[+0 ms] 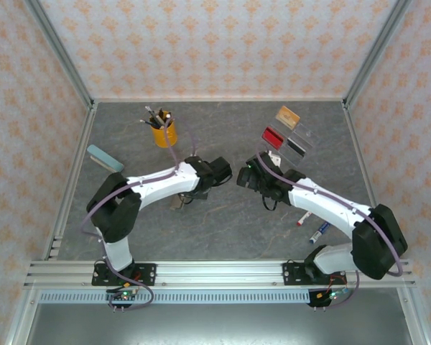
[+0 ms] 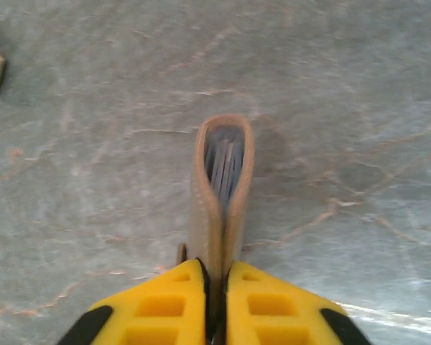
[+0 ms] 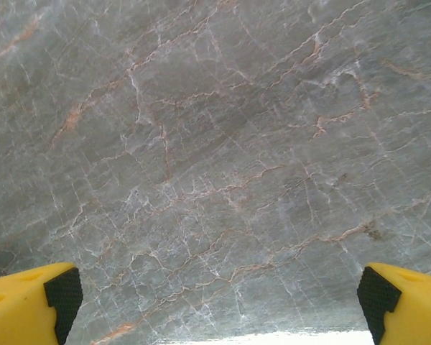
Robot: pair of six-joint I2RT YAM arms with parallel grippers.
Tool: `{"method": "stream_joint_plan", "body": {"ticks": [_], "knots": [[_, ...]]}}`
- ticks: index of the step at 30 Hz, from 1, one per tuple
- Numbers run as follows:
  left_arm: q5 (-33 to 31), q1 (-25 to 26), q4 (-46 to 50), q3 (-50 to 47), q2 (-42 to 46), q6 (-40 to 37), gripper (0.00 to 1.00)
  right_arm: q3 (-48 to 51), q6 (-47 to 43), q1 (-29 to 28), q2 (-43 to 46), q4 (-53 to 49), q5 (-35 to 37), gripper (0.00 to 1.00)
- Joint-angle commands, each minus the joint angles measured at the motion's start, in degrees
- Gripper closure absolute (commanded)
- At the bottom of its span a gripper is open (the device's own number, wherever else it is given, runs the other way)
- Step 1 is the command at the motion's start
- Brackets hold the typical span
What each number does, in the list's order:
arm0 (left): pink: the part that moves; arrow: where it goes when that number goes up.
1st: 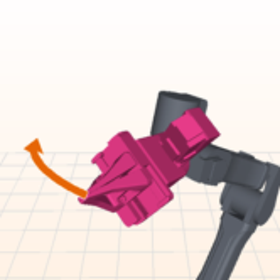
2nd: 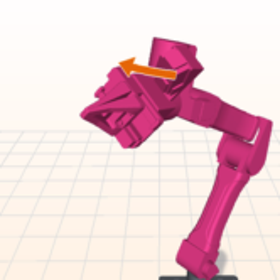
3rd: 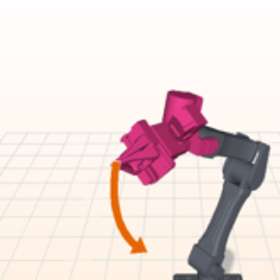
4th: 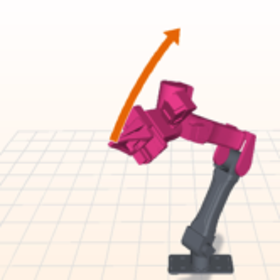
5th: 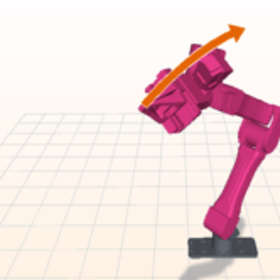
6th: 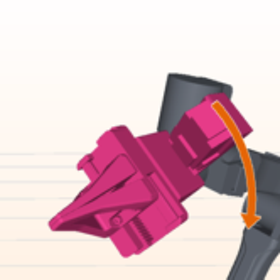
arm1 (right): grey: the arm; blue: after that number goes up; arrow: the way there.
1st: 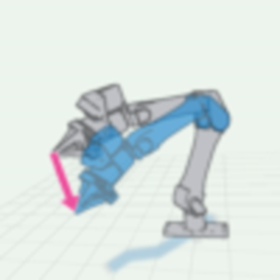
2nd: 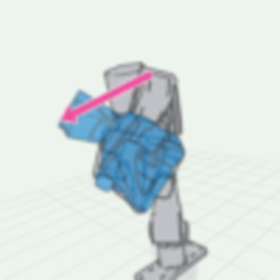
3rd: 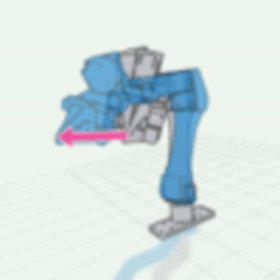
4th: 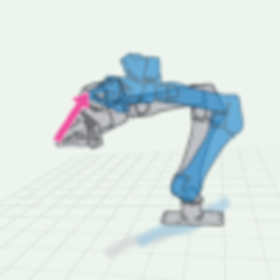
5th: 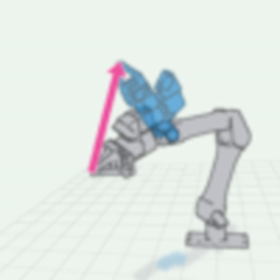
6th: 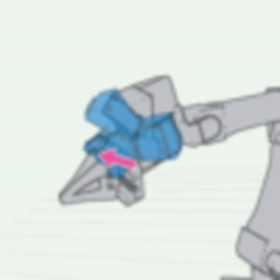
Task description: Take the credit cards out of the card holder
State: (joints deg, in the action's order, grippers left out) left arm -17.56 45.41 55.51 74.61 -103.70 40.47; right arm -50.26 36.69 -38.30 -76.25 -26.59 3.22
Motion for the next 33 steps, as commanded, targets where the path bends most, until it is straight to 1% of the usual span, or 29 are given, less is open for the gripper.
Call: {"method": "stream_joint_plan", "body": {"ticks": [1,4,8,11,13,15,16,19,22,27,33], "knots": [[6.92,0.12,-5.60,1.42,0.87,-0.76,0.58,1.69,2.56,0.05,2.85,-1.28,3.75,0.00],[9.71,-0.78,-7.96,1.04,3.50,-2.59,0.42,2.53,2.86,0.07,3.97,-0.86,3.61,0.00],[13.90,-4.91,-11.07,-2.31,9.38,-4.55,0.28,2.32,1.19,0.06,3.20,0.96,-0.37,0.01],[17.81,-10.07,-14.38,-7.90,14.89,-5.03,0.20,1.42,0.75,0.01,0.86,2.75,-5.37,0.04],[20.55,-14.15,-16.26,-12.21,18.55,-5.05,0.12,0.97,1.24,-0.09,-1.24,4.50,-9.05,0.07],[22.75,-18.01,-17.92,-16.41,21.51,-4.92,0.07,0.33,1.95,-0.81,-3.38,6.09,-11.33,0.09],[23.74,-20.23,-18.62,-18.41,22.75,-4.43,0.01,-0.19,2.30,-1.50,-4.70,6.73,-12.14,0.11],[27.19,-25.89,-21.71,-24.20,25.13,-2.15,0.00,-2.79,3.51,-4.16,-8.92,7.45,-12.74,0.14],[31.24,-28.41,-24.67,-28.20,25.89,-0.88,0.00,-5.00,5.43,-6.78,-12.63,9.32,-13.27,0.14],[35.15,-28.71,-27.34,-30.27,23.85,-0.80,0.01,-8.46,7.80,-9.40,-18.36,12.48,-17.06,0.16],[39.52,-28.71,-29.69,-30.80,21.28,-0.83,0.09,-9.33,11.15,-10.47,-22.54,16.31,-22.18,0.21]]}}
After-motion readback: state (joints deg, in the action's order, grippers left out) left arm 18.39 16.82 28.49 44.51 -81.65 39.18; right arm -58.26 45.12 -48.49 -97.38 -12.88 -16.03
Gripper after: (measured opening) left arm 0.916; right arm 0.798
